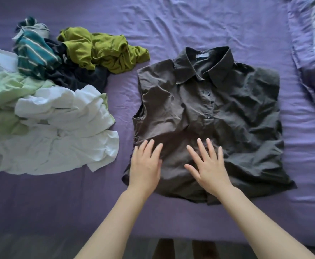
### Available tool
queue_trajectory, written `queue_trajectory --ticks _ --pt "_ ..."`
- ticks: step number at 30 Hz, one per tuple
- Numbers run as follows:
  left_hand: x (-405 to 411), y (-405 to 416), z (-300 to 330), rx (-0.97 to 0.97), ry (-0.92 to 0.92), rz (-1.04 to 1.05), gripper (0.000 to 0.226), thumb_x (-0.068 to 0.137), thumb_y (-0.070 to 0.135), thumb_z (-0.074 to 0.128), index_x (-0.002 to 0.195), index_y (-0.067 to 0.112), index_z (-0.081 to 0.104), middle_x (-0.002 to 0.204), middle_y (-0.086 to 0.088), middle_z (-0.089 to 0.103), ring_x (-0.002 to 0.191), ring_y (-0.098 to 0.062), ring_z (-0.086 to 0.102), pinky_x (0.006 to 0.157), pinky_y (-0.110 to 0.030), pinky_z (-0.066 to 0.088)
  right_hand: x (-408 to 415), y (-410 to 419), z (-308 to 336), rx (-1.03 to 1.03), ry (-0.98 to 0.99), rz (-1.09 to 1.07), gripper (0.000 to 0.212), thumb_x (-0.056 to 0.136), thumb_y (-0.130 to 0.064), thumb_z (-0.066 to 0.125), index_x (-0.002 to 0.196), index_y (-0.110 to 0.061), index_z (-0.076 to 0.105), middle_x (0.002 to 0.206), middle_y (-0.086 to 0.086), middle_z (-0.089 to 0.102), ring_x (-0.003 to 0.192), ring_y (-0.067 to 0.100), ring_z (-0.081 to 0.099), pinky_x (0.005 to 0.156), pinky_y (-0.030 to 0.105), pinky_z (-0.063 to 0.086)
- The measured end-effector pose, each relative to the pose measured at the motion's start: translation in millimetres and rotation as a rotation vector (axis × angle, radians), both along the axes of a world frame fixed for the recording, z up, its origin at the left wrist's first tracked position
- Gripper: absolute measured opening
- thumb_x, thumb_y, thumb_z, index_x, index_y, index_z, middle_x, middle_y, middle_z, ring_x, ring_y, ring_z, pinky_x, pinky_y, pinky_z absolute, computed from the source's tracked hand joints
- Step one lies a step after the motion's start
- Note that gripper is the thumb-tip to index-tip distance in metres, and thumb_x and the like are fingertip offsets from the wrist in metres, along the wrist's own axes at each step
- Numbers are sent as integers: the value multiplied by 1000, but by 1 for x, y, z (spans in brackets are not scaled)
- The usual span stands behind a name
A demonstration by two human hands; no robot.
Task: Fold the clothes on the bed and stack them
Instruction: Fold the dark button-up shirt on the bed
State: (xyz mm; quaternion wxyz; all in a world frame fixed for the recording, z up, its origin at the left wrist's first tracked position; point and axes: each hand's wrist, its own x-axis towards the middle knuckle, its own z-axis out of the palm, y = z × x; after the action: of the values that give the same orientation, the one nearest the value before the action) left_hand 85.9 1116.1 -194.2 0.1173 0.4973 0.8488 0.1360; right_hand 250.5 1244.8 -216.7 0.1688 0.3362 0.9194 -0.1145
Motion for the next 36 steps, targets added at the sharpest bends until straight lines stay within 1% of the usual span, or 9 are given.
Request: queue_trajectory --ticks 3,8,10,13,18,22,30,34,36 --pt "20 31 -13 -255 -61 -332 58 96 20 48 150 23 27 157 -10 22 146 -30 13 116 -50 13 20 1 -11 -40 -118 -112 69 88 -69 19 150 -39 9 160 6 2 146 32 -8 112 60 3" --pt "15 51 -38 -544 -98 -195 86 88 57 48 152 30 -3 161 2 -8 146 -30 -11 111 -63 8 25 6 -22 -65 -185 -39 76 81 -78 18 148 -44 2 159 7 -10 145 34 -13 110 63 4" --pt "8 53 -38 -597 -113 -153 92 84 61 49 152 28 -3 160 6 -8 146 -30 -8 110 -63 12 22 9 -16 -33 -167 -7 76 80 -77 20 147 -41 24 158 10 14 145 39 7 108 66 13" --pt "4 70 -27 -477 -34 -63 74 88 57 44 150 25 20 156 -1 23 140 -31 22 108 -50 21 10 22 -5 -13 -77 -25 70 84 -69 25 140 -32 44 148 10 40 141 38 26 106 66 21" --pt "-31 116 -23 -223 29 9 52 99 27 37 149 21 26 155 -6 25 145 -24 13 117 -41 14 -43 68 -9 -6 24 -2 67 89 -65 7 150 -38 4 160 1 0 142 24 -24 112 54 -12" --pt "-76 155 -29 -91 -10 33 60 96 11 41 152 17 18 159 -6 16 148 -21 3 120 -36 6 -94 116 -17 6 72 8 63 93 -60 15 150 -37 3 161 1 -2 145 26 -17 113 55 -10" --pt "-131 205 -56 -472 -42 106 98 84 74 36 149 26 -20 158 -12 -18 145 -33 -16 115 -54 -1 -141 185 -46 -26 0 79 71 85 -72 9 149 -42 2 161 0 -3 146 26 -12 110 62 -2" --pt "-145 224 -57 -583 -92 158 100 79 82 30 152 25 -7 159 -11 -16 145 -32 -16 114 -57 -4 -141 200 -43 -100 0 108 73 83 -76 11 148 -45 1 160 -3 -4 146 24 -12 111 61 1" --pt "-136 234 -50 -507 -37 265 86 86 74 30 152 22 12 160 -13 0 146 -33 -5 114 -55 -3 -135 202 -31 -107 97 134 70 88 -70 24 149 -38 18 160 -1 12 147 26 3 113 57 8"
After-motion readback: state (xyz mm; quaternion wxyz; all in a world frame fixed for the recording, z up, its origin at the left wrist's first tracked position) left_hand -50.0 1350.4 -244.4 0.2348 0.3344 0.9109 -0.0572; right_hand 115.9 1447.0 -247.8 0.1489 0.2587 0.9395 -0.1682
